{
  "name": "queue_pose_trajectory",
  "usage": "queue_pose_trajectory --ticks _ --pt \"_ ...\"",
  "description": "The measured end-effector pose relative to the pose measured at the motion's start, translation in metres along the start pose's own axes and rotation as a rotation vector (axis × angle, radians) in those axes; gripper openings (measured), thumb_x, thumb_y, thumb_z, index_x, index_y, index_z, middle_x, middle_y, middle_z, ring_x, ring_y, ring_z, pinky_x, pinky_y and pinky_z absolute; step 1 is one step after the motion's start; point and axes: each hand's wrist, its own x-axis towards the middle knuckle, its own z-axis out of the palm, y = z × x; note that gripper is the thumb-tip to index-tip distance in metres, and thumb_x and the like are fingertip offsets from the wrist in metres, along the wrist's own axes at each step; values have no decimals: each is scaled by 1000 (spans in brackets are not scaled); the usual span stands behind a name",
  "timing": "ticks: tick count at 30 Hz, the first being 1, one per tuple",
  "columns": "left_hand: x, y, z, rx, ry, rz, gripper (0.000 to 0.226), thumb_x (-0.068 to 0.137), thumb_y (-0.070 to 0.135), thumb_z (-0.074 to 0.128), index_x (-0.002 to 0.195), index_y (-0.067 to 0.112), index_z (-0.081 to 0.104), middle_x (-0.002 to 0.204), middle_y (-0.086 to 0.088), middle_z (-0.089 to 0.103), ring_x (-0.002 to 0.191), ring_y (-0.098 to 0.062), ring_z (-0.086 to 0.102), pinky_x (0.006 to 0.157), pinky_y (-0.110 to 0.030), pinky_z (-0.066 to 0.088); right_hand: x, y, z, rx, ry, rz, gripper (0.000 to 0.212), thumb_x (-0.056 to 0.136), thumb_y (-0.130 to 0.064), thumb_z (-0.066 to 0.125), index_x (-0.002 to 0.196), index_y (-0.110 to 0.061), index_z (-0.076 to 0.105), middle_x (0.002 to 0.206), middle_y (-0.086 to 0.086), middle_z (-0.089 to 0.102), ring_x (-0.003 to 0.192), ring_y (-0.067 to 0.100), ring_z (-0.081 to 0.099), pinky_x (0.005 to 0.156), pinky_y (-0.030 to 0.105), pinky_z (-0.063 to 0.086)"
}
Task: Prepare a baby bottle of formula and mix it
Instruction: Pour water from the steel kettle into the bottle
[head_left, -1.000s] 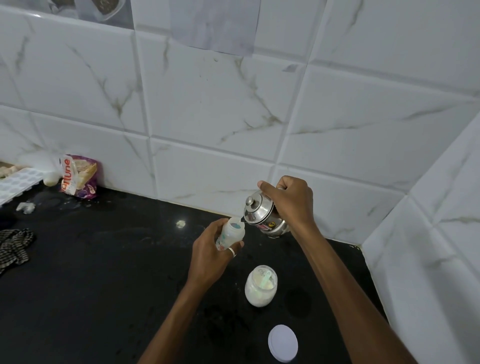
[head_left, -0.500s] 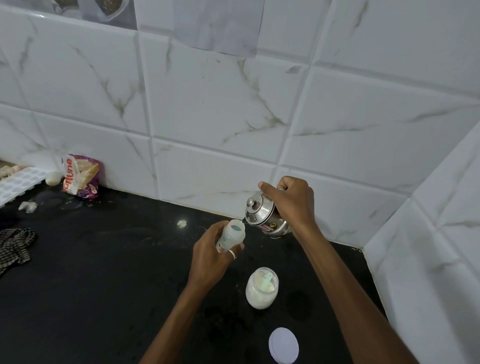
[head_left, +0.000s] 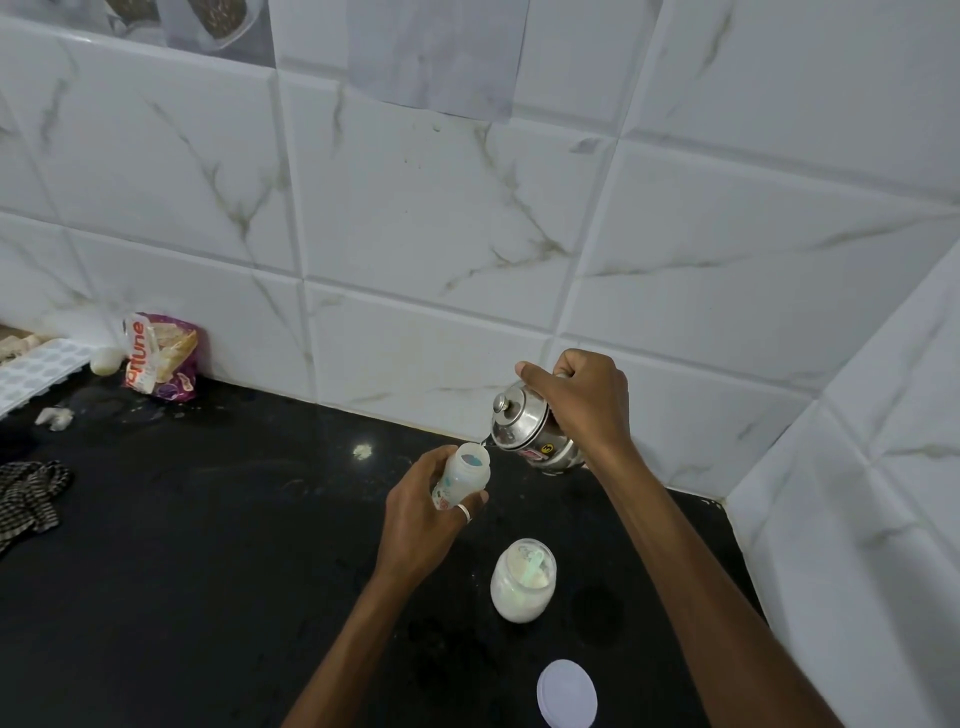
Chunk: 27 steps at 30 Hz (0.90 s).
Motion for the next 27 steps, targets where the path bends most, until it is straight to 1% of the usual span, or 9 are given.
queue_pose_trajectory --ticks 7,13,15,18,20,23,27 --pt "-1 -2 0 -2 4 1 55 80 24 86 126 35 56 118 20 64 107 7 61 77 1 46 1 -2 -1 -13 -1 2 55 79 -43 80 54 -18 38 49 -8 38 50 13 38 56 32 35" --pt "-2 1 0 -11 5 -3 55 80 21 86 124 35 56 114 23 63 104 11 60 76 1 46 3 -1 -1 -13 -4 -3 53 78 -45 79 54 -18 40 50 -7 41 51 14 41 57 32 38" --pt "-2 2 0 -8 5 -4 54 80 21 86 122 37 56 114 24 63 102 13 61 76 1 46 2 -1 -1 -14 -5 -4 53 78 -45 79 55 -17 41 50 -6 42 51 14 41 56 32 38" --pt "-2 4 -1 -10 7 -2 55 80 20 86 117 43 54 111 28 62 101 23 59 75 2 45 2 -3 -2 -16 -9 -2 53 79 -44 80 54 -18 40 50 -7 41 51 13 41 56 31 37" --pt "-2 3 -1 -9 9 5 55 80 20 86 118 42 54 111 29 62 101 25 57 75 2 45 1 -3 -2 -24 -11 2 53 79 -43 80 54 -18 40 50 -8 41 50 13 40 56 31 36" --pt "-2 2 -1 -8 9 5 55 80 21 86 122 37 56 112 28 62 102 20 59 76 1 45 1 -3 -2 -26 -16 4 54 78 -43 80 53 -18 39 49 -8 40 50 13 40 56 31 35" --pt "-2 1 -1 -6 3 7 55 80 20 86 121 38 54 111 30 59 101 13 59 75 1 45 1 -4 -2 -22 -17 5 54 78 -43 80 54 -18 39 50 -7 39 51 14 39 56 32 36"
